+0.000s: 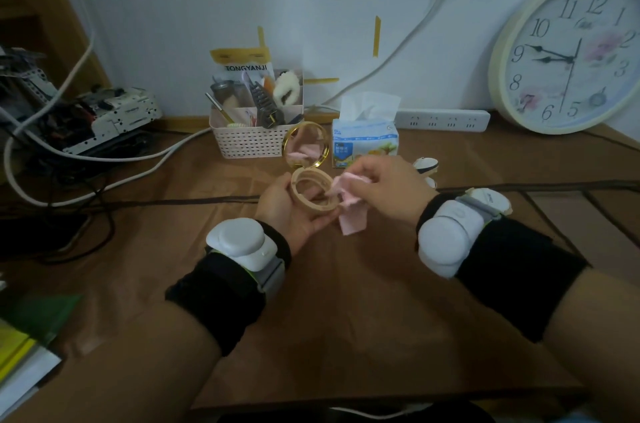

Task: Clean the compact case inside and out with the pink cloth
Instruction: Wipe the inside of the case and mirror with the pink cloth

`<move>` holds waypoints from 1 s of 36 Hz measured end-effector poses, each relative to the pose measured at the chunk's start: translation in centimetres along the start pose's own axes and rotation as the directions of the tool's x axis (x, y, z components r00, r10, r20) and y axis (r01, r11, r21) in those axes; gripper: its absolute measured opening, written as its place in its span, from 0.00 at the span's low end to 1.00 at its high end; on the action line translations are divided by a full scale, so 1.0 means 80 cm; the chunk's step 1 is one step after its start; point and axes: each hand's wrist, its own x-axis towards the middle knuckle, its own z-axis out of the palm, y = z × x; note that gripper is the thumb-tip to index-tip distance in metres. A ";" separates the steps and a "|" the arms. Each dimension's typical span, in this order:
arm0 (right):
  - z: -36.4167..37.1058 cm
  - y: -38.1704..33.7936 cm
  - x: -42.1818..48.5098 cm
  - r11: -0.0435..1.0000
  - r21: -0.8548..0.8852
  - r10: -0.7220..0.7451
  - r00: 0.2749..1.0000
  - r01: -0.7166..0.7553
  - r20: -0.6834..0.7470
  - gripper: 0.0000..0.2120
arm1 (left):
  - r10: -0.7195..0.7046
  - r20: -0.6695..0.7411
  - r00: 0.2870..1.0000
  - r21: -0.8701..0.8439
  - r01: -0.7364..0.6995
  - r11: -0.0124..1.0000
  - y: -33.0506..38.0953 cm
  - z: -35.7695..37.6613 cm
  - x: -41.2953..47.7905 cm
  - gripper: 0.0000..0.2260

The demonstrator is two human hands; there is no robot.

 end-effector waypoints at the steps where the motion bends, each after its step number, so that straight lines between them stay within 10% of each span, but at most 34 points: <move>1: 0.005 -0.009 -0.002 0.998 0.055 -0.029 0.999 0.027 0.032 0.05 | -0.006 0.013 1.000 0.018 0.005 1.000 -0.001 0.004 -0.002 0.18; 8: 0.039 -0.015 -0.010 0.948 -0.264 -0.107 0.957 0.180 0.269 0.23 | -0.009 -0.001 1.000 0.026 0.009 1.000 -0.004 0.015 -0.007 0.21; 19: 0.033 -0.024 -0.008 0.986 0.163 -0.058 0.982 0.029 0.178 0.15 | -0.053 0.026 0.998 0.003 0.053 0.999 -0.008 0.009 -0.003 0.25; 26: 0.014 -0.005 -0.010 0.933 -0.325 -0.119 0.984 0.157 0.131 0.07 | 0.031 -0.101 0.994 0.004 -0.030 1.000 -0.002 -0.008 0.003 0.23; 30: 0.005 0.008 -0.010 0.982 -0.188 -0.046 0.989 0.018 -0.143 0.07 | 0.093 -0.197 0.976 -0.016 -0.098 0.995 0.008 -0.022 0.002 0.14; 36: 0.015 0.019 -0.008 0.984 -0.171 0.057 0.997 -0.046 0.055 0.19 | 0.074 -0.168 0.983 -0.060 -0.085 0.995 0.002 -0.020 0.002 0.17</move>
